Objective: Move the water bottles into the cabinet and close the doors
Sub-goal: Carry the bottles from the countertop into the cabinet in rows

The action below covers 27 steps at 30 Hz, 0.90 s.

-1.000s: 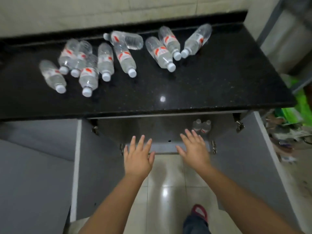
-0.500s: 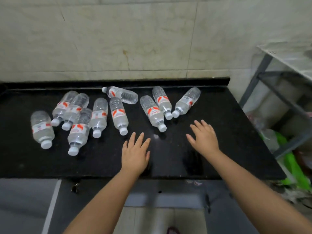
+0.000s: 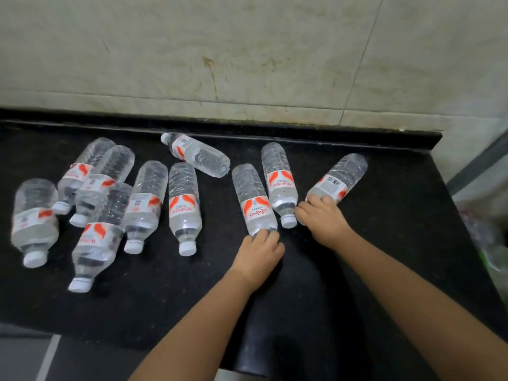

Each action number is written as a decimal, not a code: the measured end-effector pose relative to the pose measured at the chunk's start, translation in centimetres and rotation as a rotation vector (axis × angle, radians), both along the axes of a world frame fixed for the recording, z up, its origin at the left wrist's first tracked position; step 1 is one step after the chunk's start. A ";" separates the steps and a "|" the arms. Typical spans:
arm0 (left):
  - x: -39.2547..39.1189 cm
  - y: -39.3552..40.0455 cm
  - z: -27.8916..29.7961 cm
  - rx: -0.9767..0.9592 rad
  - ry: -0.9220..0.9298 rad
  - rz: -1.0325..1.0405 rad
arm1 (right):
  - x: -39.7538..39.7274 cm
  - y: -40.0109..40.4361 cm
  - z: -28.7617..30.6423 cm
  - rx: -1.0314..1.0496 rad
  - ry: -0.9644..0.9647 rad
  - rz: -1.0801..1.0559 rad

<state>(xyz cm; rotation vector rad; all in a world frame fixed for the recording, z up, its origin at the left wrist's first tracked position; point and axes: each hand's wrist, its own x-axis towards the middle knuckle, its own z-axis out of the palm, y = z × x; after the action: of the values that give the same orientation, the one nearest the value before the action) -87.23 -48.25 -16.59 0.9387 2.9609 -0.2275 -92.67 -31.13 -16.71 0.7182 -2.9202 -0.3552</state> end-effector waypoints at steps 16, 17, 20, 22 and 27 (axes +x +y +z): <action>8.3 -9.7 3.3 0.458 0.071 0.102 | 15.1 -1.7 5.8 -0.455 0.415 0.033; 9.9 -10.5 4.0 0.455 0.069 0.107 | 17.1 -2.7 6.8 -0.472 0.419 0.014; 14.7 -12.8 6.1 0.466 0.097 0.176 | 22.9 -5.7 9.8 -0.522 0.332 -0.148; 17.7 -14.2 7.9 0.562 0.099 0.277 | 26.1 -7.5 12.2 -0.610 0.230 -0.308; 22.3 -17.3 12.1 0.548 -0.017 0.297 | 32.2 -10.3 15.7 -0.772 -0.025 -0.565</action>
<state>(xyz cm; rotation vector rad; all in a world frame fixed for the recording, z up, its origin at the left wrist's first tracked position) -64.96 -65.55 -4.52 0.4939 3.1430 0.6209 -60.50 -41.48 -1.00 -0.2116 -2.8556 0.7153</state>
